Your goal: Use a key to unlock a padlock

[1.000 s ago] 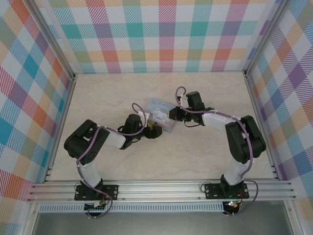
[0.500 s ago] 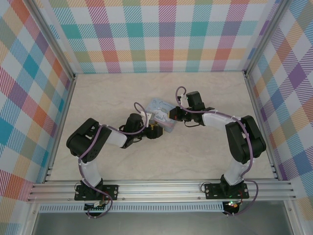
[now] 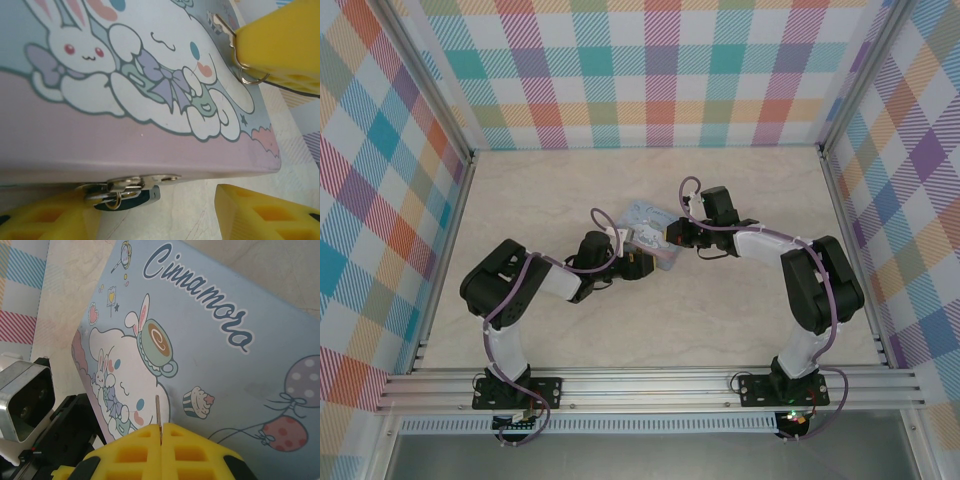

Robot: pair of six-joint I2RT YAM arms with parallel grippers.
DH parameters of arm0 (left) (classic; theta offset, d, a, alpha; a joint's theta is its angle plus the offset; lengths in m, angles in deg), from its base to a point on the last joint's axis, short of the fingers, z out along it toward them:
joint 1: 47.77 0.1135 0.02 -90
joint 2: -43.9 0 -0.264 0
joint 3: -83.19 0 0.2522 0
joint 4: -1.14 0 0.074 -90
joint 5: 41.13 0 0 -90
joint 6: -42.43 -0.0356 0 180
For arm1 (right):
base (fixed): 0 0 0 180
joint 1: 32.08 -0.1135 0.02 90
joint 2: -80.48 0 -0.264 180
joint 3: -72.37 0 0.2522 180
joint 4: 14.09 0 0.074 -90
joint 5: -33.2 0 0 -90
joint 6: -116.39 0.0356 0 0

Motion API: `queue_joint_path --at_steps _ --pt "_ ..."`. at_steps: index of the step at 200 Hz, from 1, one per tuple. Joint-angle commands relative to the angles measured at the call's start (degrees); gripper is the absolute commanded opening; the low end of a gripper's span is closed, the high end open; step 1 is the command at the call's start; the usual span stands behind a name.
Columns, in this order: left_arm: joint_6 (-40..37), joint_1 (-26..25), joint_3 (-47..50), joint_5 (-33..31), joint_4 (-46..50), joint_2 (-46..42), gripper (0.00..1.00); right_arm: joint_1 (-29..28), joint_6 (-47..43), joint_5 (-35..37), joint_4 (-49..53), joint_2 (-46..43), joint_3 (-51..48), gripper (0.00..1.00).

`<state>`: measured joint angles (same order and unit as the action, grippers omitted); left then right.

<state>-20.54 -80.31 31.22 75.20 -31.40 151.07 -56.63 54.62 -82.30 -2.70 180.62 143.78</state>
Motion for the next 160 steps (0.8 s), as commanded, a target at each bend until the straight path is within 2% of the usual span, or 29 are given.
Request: queue_joint_path --at_steps 1,91,160 --pt "2.84 -0.42 -0.75 1.03 -5.87 1.28 0.61 -0.09 -0.29 1.12 5.6 0.92 -1.49 0.03" --pt "5.87 -0.44 1.73 0.69 -7.48 -0.89 0.59 -0.14 -0.19 1.22 5.38 0.88 -1.75 0.04" --pt "7.11 -0.6 3.31 0.16 -8.62 -2.29 0.55 -0.13 -0.1 1.16 5.04 0.8 -2.01 0.04"
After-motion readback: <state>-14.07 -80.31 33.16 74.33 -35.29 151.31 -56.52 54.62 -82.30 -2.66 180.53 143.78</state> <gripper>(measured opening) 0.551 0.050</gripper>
